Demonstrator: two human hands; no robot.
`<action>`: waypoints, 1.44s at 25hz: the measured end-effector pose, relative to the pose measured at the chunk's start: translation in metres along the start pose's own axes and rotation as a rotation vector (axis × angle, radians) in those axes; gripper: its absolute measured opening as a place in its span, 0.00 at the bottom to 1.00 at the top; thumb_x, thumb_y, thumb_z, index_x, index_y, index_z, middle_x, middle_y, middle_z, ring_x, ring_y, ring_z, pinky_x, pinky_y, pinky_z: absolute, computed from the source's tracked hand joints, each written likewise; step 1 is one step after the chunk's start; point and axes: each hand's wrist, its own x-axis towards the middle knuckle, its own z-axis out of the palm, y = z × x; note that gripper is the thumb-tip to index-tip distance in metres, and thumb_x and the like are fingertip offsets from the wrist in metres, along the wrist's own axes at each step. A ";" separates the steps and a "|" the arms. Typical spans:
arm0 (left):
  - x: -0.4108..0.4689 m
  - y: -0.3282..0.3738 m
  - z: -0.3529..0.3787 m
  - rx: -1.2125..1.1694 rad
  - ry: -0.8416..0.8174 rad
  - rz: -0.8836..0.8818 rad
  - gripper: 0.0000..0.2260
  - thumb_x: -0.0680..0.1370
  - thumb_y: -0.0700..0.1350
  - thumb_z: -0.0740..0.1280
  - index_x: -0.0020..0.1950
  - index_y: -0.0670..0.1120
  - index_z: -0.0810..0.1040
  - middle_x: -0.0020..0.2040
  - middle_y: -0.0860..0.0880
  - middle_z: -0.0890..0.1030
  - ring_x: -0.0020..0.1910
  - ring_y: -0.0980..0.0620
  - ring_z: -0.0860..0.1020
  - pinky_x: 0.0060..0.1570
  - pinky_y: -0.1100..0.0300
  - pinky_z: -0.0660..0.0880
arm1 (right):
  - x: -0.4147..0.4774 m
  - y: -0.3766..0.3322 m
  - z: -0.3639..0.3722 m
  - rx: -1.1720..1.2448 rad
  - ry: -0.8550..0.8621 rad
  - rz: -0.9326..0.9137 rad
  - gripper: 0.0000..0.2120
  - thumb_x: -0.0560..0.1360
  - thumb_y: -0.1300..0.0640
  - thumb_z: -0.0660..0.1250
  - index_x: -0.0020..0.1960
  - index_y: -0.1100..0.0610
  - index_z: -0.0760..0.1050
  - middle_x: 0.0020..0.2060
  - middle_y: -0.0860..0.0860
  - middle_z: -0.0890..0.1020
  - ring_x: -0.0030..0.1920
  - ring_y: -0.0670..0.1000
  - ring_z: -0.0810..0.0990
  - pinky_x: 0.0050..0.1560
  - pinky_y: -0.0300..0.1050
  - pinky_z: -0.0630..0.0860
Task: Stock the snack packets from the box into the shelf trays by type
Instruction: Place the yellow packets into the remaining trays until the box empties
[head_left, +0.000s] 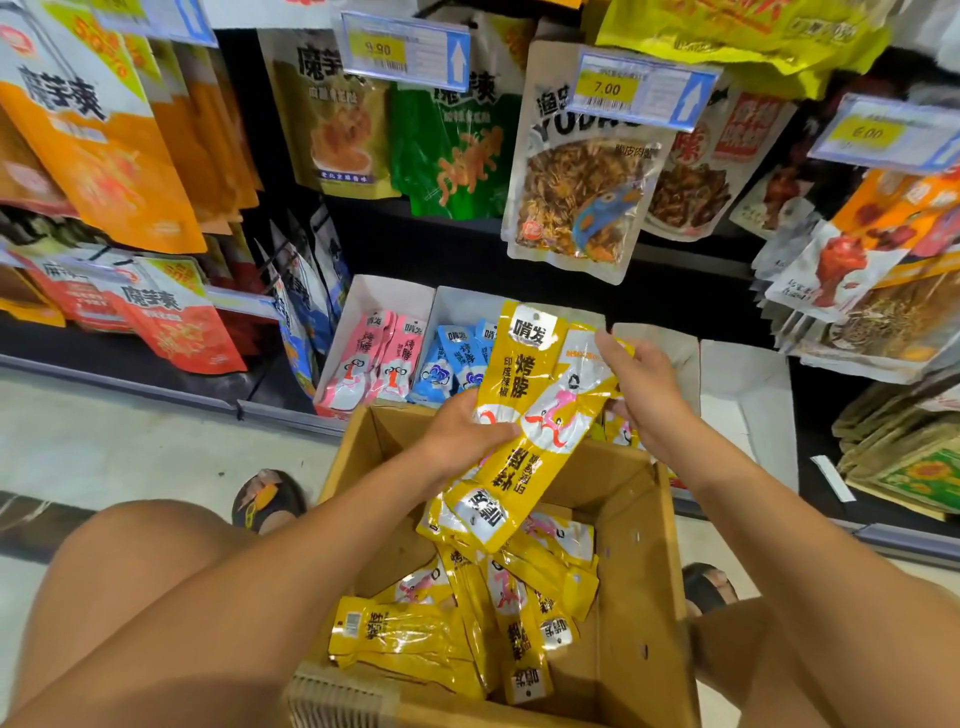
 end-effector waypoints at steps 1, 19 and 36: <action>0.000 0.002 -0.001 -0.011 0.038 0.008 0.13 0.77 0.40 0.74 0.59 0.53 0.79 0.55 0.52 0.86 0.52 0.51 0.85 0.55 0.51 0.82 | -0.005 0.003 0.005 -0.001 -0.070 0.050 0.24 0.72 0.34 0.70 0.60 0.49 0.77 0.56 0.51 0.85 0.50 0.52 0.85 0.46 0.51 0.83; 0.014 0.015 -0.014 -0.008 0.306 0.078 0.10 0.82 0.41 0.66 0.62 0.53 0.76 0.55 0.52 0.82 0.56 0.50 0.80 0.49 0.60 0.75 | -0.033 0.025 0.029 -0.187 -0.240 0.196 0.09 0.81 0.55 0.64 0.61 0.52 0.74 0.52 0.55 0.85 0.52 0.56 0.84 0.59 0.60 0.79; 0.020 0.018 -0.042 0.408 0.135 0.272 0.16 0.83 0.47 0.67 0.71 0.48 0.75 0.63 0.49 0.81 0.62 0.50 0.78 0.60 0.54 0.75 | -0.019 -0.001 0.000 -0.462 -0.215 -0.175 0.16 0.71 0.51 0.78 0.53 0.56 0.79 0.54 0.48 0.81 0.54 0.44 0.77 0.50 0.42 0.73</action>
